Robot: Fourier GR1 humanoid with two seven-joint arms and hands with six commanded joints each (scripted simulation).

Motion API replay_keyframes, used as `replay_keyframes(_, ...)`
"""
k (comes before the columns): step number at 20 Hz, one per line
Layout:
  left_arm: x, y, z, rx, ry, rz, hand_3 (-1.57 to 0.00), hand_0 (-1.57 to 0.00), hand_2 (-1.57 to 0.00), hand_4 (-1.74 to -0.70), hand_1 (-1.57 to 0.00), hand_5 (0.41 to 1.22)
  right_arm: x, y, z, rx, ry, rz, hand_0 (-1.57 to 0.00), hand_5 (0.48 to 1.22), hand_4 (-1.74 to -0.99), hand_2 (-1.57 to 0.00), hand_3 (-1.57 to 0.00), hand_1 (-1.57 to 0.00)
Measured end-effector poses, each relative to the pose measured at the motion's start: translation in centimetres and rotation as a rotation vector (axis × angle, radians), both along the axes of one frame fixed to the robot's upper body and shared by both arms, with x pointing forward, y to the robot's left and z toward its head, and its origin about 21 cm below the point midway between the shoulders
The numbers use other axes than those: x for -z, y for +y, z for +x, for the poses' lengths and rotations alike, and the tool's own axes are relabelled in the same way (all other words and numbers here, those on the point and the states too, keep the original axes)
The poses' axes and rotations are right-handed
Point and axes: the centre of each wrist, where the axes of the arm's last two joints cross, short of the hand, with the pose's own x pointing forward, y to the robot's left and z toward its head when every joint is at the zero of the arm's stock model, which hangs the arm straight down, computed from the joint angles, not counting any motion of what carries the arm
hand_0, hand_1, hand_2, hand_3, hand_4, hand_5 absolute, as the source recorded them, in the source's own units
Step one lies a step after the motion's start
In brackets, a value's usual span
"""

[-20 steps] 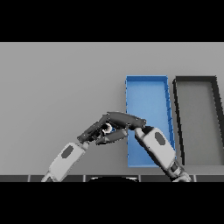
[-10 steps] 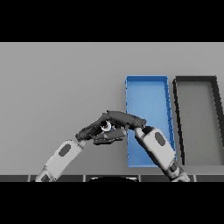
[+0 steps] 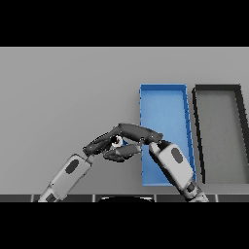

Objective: Pick up the blue pipe and place it into the blue bin.

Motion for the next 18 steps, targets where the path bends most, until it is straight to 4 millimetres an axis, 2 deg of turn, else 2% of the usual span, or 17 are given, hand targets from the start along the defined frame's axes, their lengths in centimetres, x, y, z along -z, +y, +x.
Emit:
replay_keyframes(2,-0.2,0.5,-0.2,0.001,0.015,-0.022,-0.03,-0.03,-0.03,-0.89,-0.03,0.587,-0.1,0.2,0.3,-0.003,0.006,0.006,-1.57,1.22,-1.49,-1.57,-1.57,-1.57)
replay_keyframes(3,-0.3,0.0,-0.1,-0.007,0.035,-0.014,-0.02,-0.03,-0.02,-0.89,-0.02,0.576,-0.2,0.4,0.2,-0.007,0.006,0.007,-1.57,1.22,-1.489,-1.57,-1.57,-1.57)
replay_keyframes(7,0.3,0.1,0.0,-0.042,0.067,0.021,-0.01,-0.01,-0.01,-0.9,-0.01,0.548,-1.0,-0.4,0.3,0.011,0.062,0.04,-1.57,1.221,-1.491,-1.57,-1.57,-1.57)
replay_keyframes(9,0.4,0.2,-0.2,-0.041,0.073,0.026,-0.01,-0.01,0.0,-0.91,-0.01,0.534,-2.0,-0.4,0.5,-0.005,0.112,0.063,-1.57,1.221,-1.581,-1.57,-1.57,-1.57)
replay_keyframes(11,0.0,0.0,-0.4,-0.042,0.085,0.019,0.0,0.0,0.0,-0.91,0.0,0.514,-3.2,-0.8,0.5,-0.013,0.15,0.068,-1.57,1.221,-1.639,-1.57,-1.57,-1.57)
replay_keyframes(12,0.1,0.0,-0.3,-0.047,0.09,0.034,0.0,0.0,0.0,-0.92,0.0,0.507,-4.3,-1.5,0.8,-0.004,0.172,0.095,-1.57,1.221,-1.659,-1.57,-1.57,-1.57)
replay_keyframes(15,0.1,-0.3,-0.5,-0.027,0.096,0.031,0.0,0.0,0.0,-0.92,0.0,0.503,-8.4,-2.3,1.5,0.014,0.224,0.167,-1.57,1.154,-1.699,-1.57,-1.57,-1.57)
replay_keyframes(18,0.1,-0.1,-0.7,-0.038,0.095,0.04,0.0,0.0,0.0,-0.91,0.0,0.502,-13.3,-3.4,2.7,0.034,0.159,0.269,-1.57,1.127,-1.72,-1.57,-1.57,-1.57)
